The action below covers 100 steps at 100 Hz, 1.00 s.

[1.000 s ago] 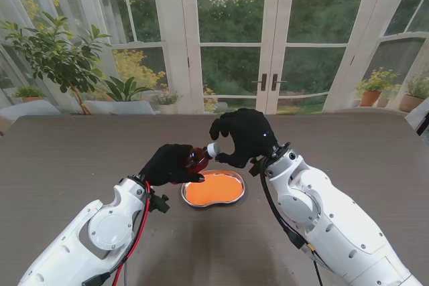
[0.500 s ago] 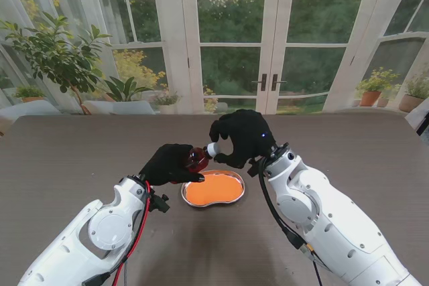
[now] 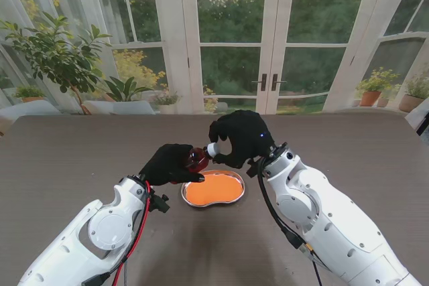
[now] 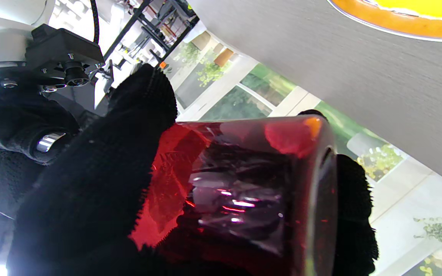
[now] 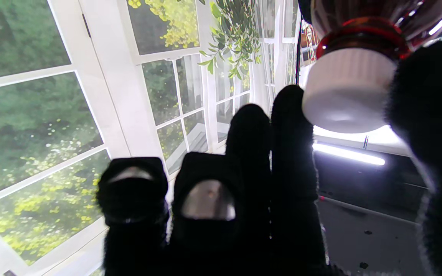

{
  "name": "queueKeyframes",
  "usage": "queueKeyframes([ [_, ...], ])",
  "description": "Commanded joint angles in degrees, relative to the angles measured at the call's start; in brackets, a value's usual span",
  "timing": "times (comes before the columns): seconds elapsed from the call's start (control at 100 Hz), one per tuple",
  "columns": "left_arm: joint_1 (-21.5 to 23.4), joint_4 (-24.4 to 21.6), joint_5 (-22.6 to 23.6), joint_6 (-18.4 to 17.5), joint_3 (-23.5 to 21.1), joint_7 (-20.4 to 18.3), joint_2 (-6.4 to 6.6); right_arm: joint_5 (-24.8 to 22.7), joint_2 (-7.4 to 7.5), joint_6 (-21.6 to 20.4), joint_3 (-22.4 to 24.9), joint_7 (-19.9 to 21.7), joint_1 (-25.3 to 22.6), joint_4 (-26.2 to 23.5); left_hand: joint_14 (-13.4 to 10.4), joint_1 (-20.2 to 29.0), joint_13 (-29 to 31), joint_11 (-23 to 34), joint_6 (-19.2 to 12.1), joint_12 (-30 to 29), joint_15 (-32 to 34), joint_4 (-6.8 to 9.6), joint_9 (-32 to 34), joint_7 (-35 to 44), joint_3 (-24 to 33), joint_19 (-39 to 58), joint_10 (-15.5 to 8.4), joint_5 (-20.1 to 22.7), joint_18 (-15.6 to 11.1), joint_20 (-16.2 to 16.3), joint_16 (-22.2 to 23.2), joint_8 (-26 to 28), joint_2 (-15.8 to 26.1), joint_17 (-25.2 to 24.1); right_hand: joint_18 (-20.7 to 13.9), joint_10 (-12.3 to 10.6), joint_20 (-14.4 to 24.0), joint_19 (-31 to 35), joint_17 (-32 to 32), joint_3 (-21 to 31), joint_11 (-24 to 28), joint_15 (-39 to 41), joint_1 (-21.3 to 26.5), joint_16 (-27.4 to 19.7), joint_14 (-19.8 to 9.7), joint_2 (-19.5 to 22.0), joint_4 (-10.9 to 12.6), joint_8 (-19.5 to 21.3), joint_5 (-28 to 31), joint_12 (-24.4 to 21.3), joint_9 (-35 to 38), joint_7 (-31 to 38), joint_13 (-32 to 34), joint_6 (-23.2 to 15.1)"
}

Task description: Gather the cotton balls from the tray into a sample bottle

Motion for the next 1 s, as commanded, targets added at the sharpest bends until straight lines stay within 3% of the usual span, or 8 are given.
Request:
queueKeyframes([
  [0.0,0.10,-0.58,-0.25,0.14,-0.11,-1.18,-0.24,-0.05,-0.29,-0.21,-0.32,0.88,-0.11,-0.22,1.36,10.83,0.27,0.89,-11.37,0.70,1.24,-0.03,2.33,6.24,18.41,1.19,-2.83,8.72,-1.35,1.40,0.10,0.34,15.00,-1.69,0.20,-1.07,-0.70,3.48,1.12,3.40,-0.25,2.64,1.14,1.10,-0.68,0.69,-1.77,-1.61,1.68,0.73,3.38,1.94,0.82,-0.49],
  [0.14,0.12,-0.66,-0.24,0.18,-0.11,-1.28,-0.22,-0.10,-0.31,0.14,-0.35,0.78,-0.13,-0.32,1.44,10.82,0.24,0.88,-11.41,0.68,1.21,-0.04,2.29,6.21,18.39,1.18,-2.84,8.68,-1.33,1.40,0.09,0.32,14.99,-1.72,0.17,-0.79,-0.73,3.47,1.04,3.89,-0.54,2.76,-0.76,1.06,-0.97,1.69,5.04,1.54,1.13,1.02,2.00,-1.10,0.83,1.10],
  [0.17,0.11,-0.67,-0.25,0.19,-0.11,-1.30,-0.22,-0.11,-0.30,0.18,-0.33,0.77,-0.12,-0.33,1.41,10.82,0.21,0.87,-11.36,0.67,1.20,-0.05,2.27,6.20,18.37,1.18,-2.87,8.67,-1.31,1.41,0.09,0.32,14.98,-1.71,0.13,-0.72,-0.68,3.43,0.95,3.88,-0.50,2.67,-1.20,1.00,-1.13,1.90,8.15,5.35,0.93,1.07,1.66,-2.85,0.84,1.62],
  [0.24,0.08,-0.67,-0.27,0.22,-0.08,-1.36,-0.21,-0.12,-0.30,0.32,-0.26,0.79,-0.12,-0.39,1.39,10.80,0.23,0.88,-11.40,0.68,1.23,-0.06,2.27,6.20,18.35,1.19,-2.78,8.66,-1.27,1.42,0.10,0.32,15.00,-1.72,0.11,-0.57,-0.67,3.41,0.90,3.91,-0.51,2.59,-1.31,0.95,-1.10,1.82,8.57,6.58,-0.12,1.09,1.27,-3.73,0.83,2.11],
  [0.73,0.00,-0.79,-0.30,0.43,0.08,-1.64,-0.16,0.36,-0.33,0.05,0.16,1.13,-0.51,-0.59,1.48,10.87,0.19,0.90,-11.33,0.68,1.22,-0.08,2.27,6.21,18.42,1.18,-2.75,8.63,-1.24,1.44,0.09,0.33,14.98,-1.76,0.31,-0.74,-0.53,3.66,0.95,4.08,0.11,3.64,-0.59,1.36,-0.70,1.87,8.50,8.13,-0.27,0.87,2.62,-2.85,0.82,2.10],
  [0.78,0.04,-0.82,-0.30,0.45,0.05,-1.63,-0.16,0.55,-0.36,-0.08,0.19,1.22,-0.55,-0.59,1.48,10.79,0.21,0.90,-11.31,0.68,1.23,-0.10,2.28,6.20,18.38,1.20,-2.70,8.63,-1.27,1.45,0.10,0.33,15.02,-1.73,0.50,-0.80,-0.56,3.74,1.06,3.93,0.15,3.84,-0.29,1.43,-0.62,1.86,5.90,5.30,0.22,0.76,3.38,-1.68,0.81,1.78],
  [0.84,0.07,-0.86,-0.26,0.47,0.03,-1.63,-0.15,0.69,-0.37,-0.25,0.22,1.31,-0.57,-0.60,1.52,10.82,0.25,0.89,-11.36,0.68,1.25,-0.09,2.24,6.20,18.41,1.21,-2.77,8.62,-1.31,1.45,0.11,0.33,15.02,-1.72,0.61,-0.89,-0.62,3.90,1.30,3.54,0.10,4.42,0.62,1.74,-0.39,1.79,0.95,0.96,0.79,0.72,4.61,0.93,0.79,1.15],
  [0.99,0.02,-0.84,-0.25,0.47,0.08,-1.66,-0.15,0.99,-0.39,-0.46,0.33,1.62,-0.61,-0.61,1.48,10.78,0.29,0.92,-11.40,0.69,1.27,-0.11,2.28,6.23,18.44,1.24,-2.81,8.67,-1.28,1.46,0.11,0.34,14.96,-1.67,1.18,-0.75,-0.56,4.11,1.55,2.95,0.03,5.31,0.92,2.14,-0.07,1.99,-1.09,-0.95,2.18,0.81,6.60,2.74,0.78,1.09],
])
